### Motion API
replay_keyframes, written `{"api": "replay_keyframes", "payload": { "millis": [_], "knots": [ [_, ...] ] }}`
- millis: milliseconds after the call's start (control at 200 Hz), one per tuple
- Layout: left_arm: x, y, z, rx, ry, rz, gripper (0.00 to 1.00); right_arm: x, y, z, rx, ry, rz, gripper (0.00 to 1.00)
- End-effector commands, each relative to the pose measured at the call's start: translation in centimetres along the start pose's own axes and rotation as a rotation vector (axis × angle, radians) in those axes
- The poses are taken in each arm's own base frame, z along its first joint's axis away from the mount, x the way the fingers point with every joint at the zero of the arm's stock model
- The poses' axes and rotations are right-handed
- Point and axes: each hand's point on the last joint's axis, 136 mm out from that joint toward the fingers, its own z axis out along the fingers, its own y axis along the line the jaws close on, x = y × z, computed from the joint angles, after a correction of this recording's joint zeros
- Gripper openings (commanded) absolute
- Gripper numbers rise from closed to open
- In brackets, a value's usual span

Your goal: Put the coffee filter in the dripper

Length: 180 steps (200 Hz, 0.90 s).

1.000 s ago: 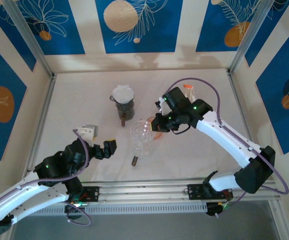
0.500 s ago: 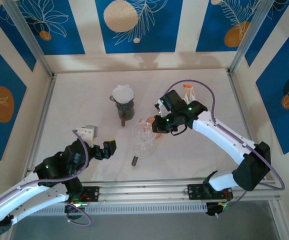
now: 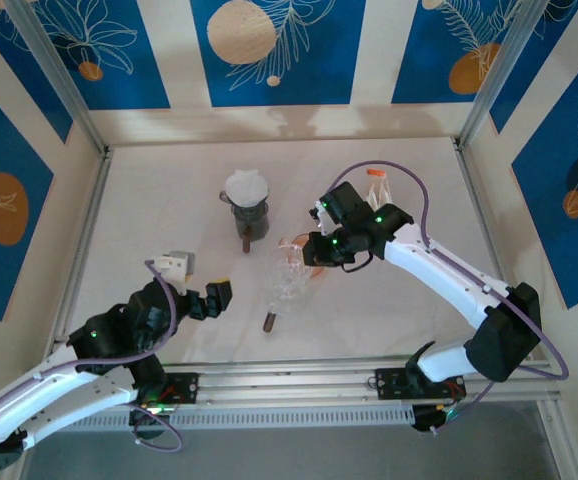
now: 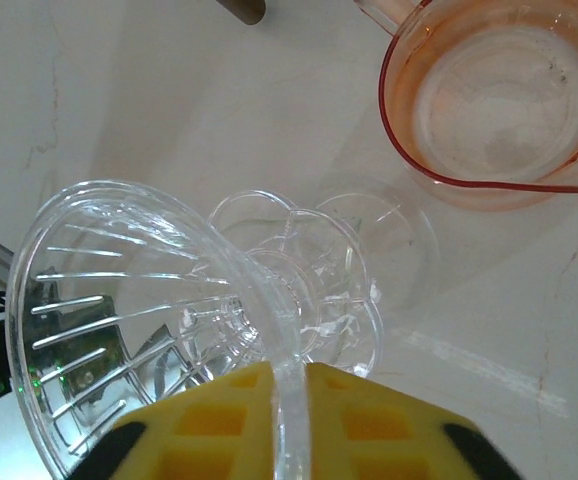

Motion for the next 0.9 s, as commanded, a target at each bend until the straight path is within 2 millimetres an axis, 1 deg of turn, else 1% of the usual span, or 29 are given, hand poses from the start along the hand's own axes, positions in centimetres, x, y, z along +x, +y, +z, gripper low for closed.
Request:
{"api": "replay_keyframes", "payload": {
  "millis": [0,115,220,290,360,475,560,645,695,785,850,895],
  "knots": [
    [0.2,0.3,0.0,-0.012,-0.005,0.011,1.00,0.6,0.0,0.2,-0.005,0.015,-0.003,0.33],
    [0.2,0.2,0.0,-0.009,-0.003,0.011,1.00,0.5,-0.2,-0.1,0.001,-0.001,0.003,0.48],
    [0.1,0.1,0.1,-0.007,-0.006,0.010,1.00,0.2,-0.2,-0.8,0.008,-0.033,0.003,0.56],
    [0.1,0.1,0.1,-0.008,-0.009,0.011,1.00,-0.3,-0.6,-1.7,0.028,-0.081,0.006,0.59],
    [0.0,0.1,0.2,-0.008,-0.011,0.013,1.00,-1.1,-1.4,-3.2,0.047,-0.150,0.020,0.61],
    [0.0,0.0,0.4,-0.006,-0.018,0.013,1.00,-2.6,-3.6,-6.0,0.105,-0.289,0.064,0.62],
    [0.1,0.1,0.5,-0.010,-0.023,0.016,1.00,-4.0,-5.8,-7.5,0.161,-0.381,0.088,0.61],
    [0.1,0.0,0.7,-0.005,-0.026,0.017,1.00,-5.4,-8.1,-8.1,0.238,-0.435,0.103,0.59],
    [0.1,0.0,0.7,-0.006,-0.029,0.017,1.00,-6.2,-9.7,-8.0,0.295,-0.451,0.118,0.56],
    [0.0,0.1,0.7,-0.012,-0.029,0.017,1.00,-8.0,-12.3,-7.3,0.346,-0.454,0.155,0.46],
    [0.0,0.1,0.7,-0.016,-0.029,0.018,1.00,-9.4,-14.4,-7.0,0.413,-0.470,0.161,0.39],
    [0.0,0.1,0.6,-0.016,-0.028,0.015,1.00,-10.3,-15.8,-7.0,0.457,-0.483,0.174,0.38]
  ]
}}
